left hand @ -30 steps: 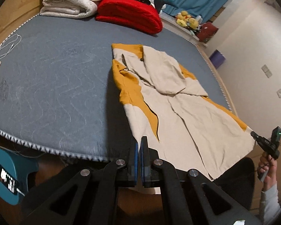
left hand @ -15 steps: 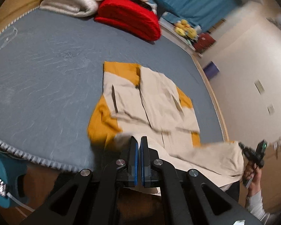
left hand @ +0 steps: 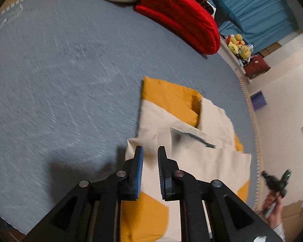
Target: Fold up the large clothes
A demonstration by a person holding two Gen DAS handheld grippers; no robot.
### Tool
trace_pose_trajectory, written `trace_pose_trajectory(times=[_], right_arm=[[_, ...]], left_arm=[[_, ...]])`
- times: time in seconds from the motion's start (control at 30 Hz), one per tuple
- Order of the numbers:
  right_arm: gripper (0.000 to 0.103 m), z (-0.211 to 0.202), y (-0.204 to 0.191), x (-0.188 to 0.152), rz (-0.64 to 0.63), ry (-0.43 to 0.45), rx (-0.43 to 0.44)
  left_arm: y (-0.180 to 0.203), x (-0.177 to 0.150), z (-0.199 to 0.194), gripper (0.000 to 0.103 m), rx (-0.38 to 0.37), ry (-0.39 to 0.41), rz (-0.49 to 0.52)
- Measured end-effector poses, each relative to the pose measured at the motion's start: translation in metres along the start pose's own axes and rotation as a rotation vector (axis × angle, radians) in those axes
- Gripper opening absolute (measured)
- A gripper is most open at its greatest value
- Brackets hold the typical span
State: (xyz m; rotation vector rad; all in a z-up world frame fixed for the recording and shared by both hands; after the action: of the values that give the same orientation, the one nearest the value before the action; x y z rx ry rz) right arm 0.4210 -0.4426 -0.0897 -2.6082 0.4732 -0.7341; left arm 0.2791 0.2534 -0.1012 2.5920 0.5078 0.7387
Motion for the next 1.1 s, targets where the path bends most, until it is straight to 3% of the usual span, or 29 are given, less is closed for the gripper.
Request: trace_pose_trajectory(times=[0.13,0.23,0.37,0.53,0.6,0.8,0.97,1.1], right_arm=[[0.023,0.001,0.000,0.010,-0.080,-0.007,-0.014],[0.028,0.005,-0.001,0.002,-0.105,-0.051,-0.020],[0.029,0.016,-0.004,-0.022,-0.158,-0.120,-0.007],[0.029,0.040,0.012,-0.049,-0.131,-0.227,-0.057],[0.029,0.043,0.015,-0.051,-0.136,-0.226,-0.076],[0.029,0.063,0.026,-0.052,-0.119,-0.273,-0.135],[0.032,0.077,0.025,-0.058,-0.103,-0.330,-0.121],[0.034,0.077,0.015,-0.063,-0.138,-0.340,-0.096]], left_arm=[[-0.014,-0.007,-0.010,0.020,-0.036,0.012,-0.065],[-0.009,-0.020,-0.005,0.021,0.002,-0.026,-0.027],[-0.003,-0.032,0.003,0.022,0.010,-0.058,-0.034],[-0.007,-0.037,0.023,0.032,0.060,-0.147,-0.030],[-0.011,-0.036,0.030,0.035,0.079,-0.171,-0.035],[-0.013,-0.030,0.051,0.035,0.099,-0.213,-0.053],[-0.013,-0.034,0.066,0.035,0.149,-0.261,-0.018],[-0.010,-0.034,0.065,0.033,0.136,-0.259,-0.001]])
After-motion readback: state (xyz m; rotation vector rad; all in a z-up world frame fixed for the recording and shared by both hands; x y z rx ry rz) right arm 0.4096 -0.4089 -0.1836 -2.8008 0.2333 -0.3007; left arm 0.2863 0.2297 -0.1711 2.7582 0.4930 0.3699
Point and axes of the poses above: each gripper's, at about its wrist camera, not at the fingertips, and z roughly the way its jaws point, y to its right, x to its top, the point moved 5 cm from there along z, roughly the way its jaws point, and after that the axes turned 6 degrees about z, right-handed, at the moved point
